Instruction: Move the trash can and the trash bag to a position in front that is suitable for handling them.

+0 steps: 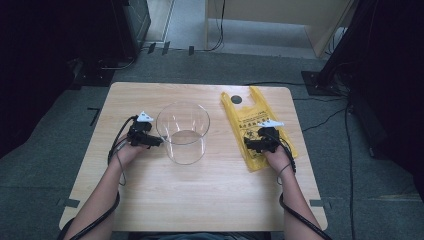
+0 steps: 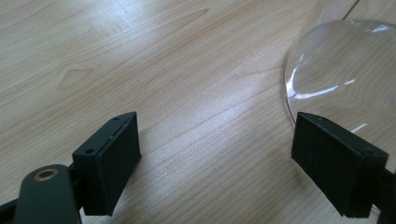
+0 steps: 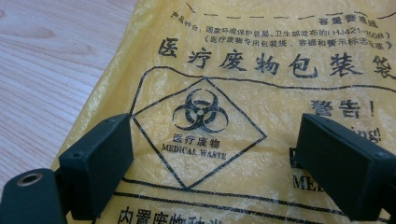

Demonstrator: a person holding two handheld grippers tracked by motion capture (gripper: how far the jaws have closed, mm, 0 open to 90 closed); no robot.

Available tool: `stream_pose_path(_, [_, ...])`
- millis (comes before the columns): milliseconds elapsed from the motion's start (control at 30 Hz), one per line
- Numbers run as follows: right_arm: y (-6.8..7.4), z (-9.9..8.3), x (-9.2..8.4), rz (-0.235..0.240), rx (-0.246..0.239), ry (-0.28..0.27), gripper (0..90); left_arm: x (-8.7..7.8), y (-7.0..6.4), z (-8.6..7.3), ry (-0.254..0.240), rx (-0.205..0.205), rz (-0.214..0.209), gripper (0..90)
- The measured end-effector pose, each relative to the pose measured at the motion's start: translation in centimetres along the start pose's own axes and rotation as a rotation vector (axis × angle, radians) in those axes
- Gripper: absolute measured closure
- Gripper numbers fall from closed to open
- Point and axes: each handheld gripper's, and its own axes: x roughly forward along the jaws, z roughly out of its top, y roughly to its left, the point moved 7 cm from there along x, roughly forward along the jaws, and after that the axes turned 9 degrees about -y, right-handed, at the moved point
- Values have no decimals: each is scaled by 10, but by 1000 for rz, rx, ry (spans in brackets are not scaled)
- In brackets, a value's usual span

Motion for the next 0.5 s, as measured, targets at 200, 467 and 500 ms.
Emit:
stream_pose_path(200, [0, 0, 0, -1, 0, 0, 114, -2, 1, 5, -23, -14, 5, 149])
stream_pose_path(467, [1, 0, -1, -11, 7, 3, 114, -4, -4, 6, -17, -49, -46, 244])
stream_pose_path(500, [1, 0, -1, -11, 7, 3, 114, -4, -4, 6, -17, -49, -46, 244])
